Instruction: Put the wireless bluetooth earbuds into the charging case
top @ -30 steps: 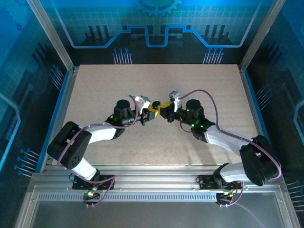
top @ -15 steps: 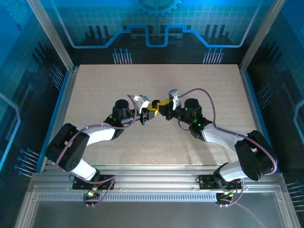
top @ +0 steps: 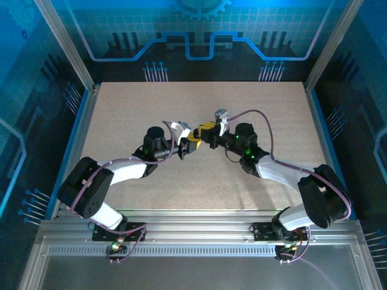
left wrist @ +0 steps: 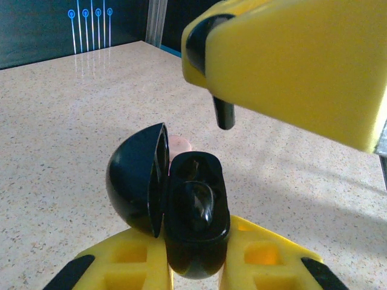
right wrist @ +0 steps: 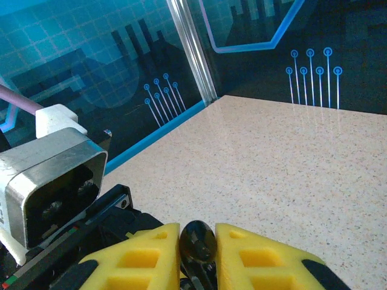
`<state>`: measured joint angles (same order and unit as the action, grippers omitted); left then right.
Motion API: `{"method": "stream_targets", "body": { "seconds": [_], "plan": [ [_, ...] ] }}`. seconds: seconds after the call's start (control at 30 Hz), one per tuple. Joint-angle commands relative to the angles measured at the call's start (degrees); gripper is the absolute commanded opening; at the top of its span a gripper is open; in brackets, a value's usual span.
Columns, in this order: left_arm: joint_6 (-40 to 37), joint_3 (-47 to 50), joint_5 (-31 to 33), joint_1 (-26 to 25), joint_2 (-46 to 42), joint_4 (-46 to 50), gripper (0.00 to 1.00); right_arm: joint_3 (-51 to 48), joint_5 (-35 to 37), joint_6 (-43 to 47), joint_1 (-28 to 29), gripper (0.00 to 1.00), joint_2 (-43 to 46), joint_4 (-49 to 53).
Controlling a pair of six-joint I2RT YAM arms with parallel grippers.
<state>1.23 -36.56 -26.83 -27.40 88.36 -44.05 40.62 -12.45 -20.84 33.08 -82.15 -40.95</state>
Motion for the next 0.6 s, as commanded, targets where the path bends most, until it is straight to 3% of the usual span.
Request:
{"method": "stream_targets", "body": {
  "seconds": [0.0, 0.57],
  "plan": [
    [0.9, -0.4, -1.7, -0.2, -0.9, -2.9, 0.06, 1.0, -0.6, -1.4, 0.1, 0.21, -0.7, -3.6],
    [12.3, 1.8, -5.0, 2.4, 1.2, -18.7, 0.06, -0.3, -1.0, -3.3, 0.1, 0.21, -2.1, -6.4]
  ]
}}
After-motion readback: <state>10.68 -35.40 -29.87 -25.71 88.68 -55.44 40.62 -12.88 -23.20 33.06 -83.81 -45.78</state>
